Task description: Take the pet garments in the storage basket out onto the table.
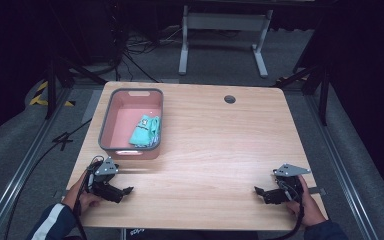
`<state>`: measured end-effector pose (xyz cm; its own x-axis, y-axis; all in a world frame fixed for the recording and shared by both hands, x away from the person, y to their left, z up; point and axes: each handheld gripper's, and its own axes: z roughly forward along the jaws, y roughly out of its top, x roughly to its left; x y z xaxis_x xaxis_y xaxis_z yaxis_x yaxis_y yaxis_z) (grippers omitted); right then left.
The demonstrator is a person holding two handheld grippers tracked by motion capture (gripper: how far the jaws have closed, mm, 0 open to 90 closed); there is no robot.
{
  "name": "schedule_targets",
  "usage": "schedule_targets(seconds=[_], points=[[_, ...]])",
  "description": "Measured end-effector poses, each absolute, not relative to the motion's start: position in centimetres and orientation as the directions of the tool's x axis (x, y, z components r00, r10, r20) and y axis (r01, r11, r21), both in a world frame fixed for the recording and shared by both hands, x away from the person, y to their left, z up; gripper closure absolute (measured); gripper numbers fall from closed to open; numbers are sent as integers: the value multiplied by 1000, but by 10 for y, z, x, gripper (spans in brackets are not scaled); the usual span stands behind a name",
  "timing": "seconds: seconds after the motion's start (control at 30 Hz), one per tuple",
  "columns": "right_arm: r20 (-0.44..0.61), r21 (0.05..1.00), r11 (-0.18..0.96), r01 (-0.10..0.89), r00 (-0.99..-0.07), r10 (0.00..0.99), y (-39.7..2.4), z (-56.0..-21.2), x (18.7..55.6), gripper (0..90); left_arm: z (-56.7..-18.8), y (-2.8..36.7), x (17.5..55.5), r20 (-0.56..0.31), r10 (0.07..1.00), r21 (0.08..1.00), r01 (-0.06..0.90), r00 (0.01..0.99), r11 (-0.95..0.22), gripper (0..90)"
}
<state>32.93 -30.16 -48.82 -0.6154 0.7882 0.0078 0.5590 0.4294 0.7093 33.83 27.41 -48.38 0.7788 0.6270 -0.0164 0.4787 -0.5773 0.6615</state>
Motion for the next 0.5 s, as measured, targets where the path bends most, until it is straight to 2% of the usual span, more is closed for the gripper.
schedule_targets(seconds=[0.5], points=[[4, 709, 421, 566, -599, 800, -301, -488, 327, 3, -483, 274, 337, -9, 642, 658, 488, 767, -573, 3]])
